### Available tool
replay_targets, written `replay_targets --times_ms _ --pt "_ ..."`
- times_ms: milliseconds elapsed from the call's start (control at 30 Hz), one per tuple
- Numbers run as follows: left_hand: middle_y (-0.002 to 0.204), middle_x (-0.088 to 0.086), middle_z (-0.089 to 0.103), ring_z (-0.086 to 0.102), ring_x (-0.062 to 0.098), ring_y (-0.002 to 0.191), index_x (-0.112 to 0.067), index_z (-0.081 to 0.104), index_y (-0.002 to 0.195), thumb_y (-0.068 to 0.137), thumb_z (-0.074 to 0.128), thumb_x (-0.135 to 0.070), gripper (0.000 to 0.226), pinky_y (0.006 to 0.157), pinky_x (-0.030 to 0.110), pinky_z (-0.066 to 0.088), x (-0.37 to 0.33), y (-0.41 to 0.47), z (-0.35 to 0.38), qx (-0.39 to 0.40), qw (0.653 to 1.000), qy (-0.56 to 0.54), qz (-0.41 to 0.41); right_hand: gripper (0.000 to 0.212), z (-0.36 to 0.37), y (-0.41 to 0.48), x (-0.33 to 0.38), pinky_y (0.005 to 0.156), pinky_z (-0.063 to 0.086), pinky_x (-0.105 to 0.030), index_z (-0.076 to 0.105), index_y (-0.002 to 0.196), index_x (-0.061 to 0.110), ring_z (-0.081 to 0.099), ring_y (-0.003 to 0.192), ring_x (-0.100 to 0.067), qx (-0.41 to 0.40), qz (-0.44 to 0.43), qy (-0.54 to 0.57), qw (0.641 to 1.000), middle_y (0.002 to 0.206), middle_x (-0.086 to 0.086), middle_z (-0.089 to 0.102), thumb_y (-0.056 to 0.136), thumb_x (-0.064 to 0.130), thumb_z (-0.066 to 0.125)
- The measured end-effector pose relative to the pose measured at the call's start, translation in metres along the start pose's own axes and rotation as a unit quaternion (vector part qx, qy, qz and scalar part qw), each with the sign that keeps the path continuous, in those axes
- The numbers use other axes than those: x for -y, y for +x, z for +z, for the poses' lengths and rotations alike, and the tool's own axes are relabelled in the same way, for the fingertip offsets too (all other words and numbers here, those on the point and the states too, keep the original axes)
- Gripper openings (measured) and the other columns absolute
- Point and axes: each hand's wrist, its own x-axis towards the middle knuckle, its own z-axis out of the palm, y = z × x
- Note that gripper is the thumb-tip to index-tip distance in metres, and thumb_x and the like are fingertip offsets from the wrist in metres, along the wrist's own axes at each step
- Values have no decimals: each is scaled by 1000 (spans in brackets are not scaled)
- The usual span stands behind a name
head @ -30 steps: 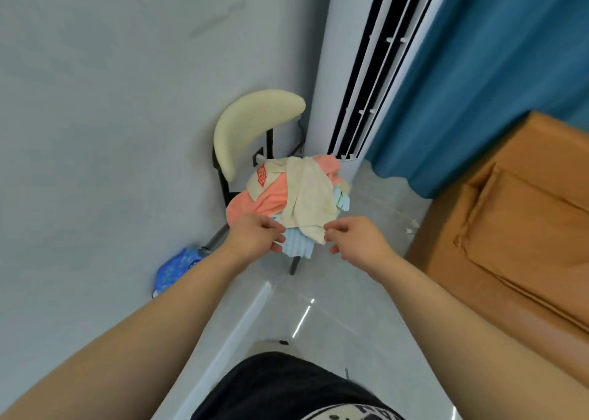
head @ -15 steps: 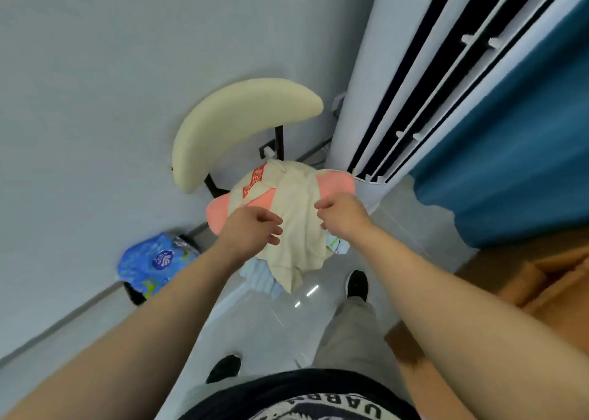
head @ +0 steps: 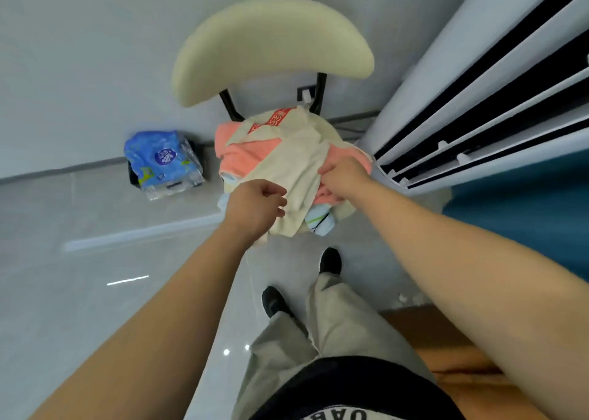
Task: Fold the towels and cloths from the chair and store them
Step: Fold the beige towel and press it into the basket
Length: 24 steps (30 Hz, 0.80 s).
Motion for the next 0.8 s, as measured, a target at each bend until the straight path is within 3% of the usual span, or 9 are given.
replay_targets --times_ms 100,167,267,400,500,600,633,733,800 --pt "89 2 75 74 19 75 -11 72 98 87 57 -4 20 77 37 59 29 21 33 -8 1000 -11 0 18 5 12 -13 74 62 -52 66 90 21 74 79 -36 -8 1 18 1000 87 -16 75 92 11 52" --pt "90 -2 75 74 15 74 -13 72 100 88 58 -6 20 70 28 57 56 43 57 -25 1000 1 10 17 11 28 -24 60 63 -43 69 97 15 75 68 -30 -11 0 46 999 83 -17 74 93 9 53" --pt "90 -4 75 73 10 73 -17 72 101 88 59 -10 20 69 24 53 97 80 96 -51 998 9 41 23 18 58 -47 37 44 -20 68 90 18 68 49 -15 -51 -39 55 996 76 -11 74 94 3 52" --pt "85 -7 74 70 8 75 -22 73 98 89 59 -16 18 67 26 53 144 119 138 -113 986 46 109 29 32 81 -81 29 35 -15 58 77 14 60 34 -13 -39 -66 123 989 49 -5 65 100 -1 46" --pt "84 -8 72 66 11 82 -23 73 99 88 59 -18 19 67 21 46 166 134 164 -184 961 113 175 34 43 97 -108 32 44 -22 58 81 16 61 36 -16 -17 -123 195 973 62 -11 66 100 -4 40" --pt "92 -6 73 65 15 88 -20 73 102 87 59 -14 21 74 21 43 183 130 184 -260 920 166 241 32 50 107 -136 65 60 -59 63 87 17 74 71 -38 19 -183 254 949 89 -28 71 98 -4 42" --pt "94 -5 73 65 16 89 -19 72 103 87 58 -13 22 74 20 42 189 123 191 -276 906 188 260 30 50 108 -144 68 59 -61 64 90 16 74 77 -43 26 -206 265 942 98 -33 69 98 -3 42" --pt "98 -8 71 63 12 90 -22 70 105 90 57 -14 22 63 18 37 206 93 207 -302 891 225 254 26 45 93 -162 50 57 -38 64 94 13 70 57 -31 11 -248 243 938 103 -35 67 99 -2 44" --pt "96 -10 70 60 7 87 -23 71 104 90 59 -16 20 56 12 32 217 73 216 -316 892 227 231 26 44 79 -172 66 62 -47 63 89 14 69 61 -29 17 -264 247 932 95 -29 70 98 -3 45"
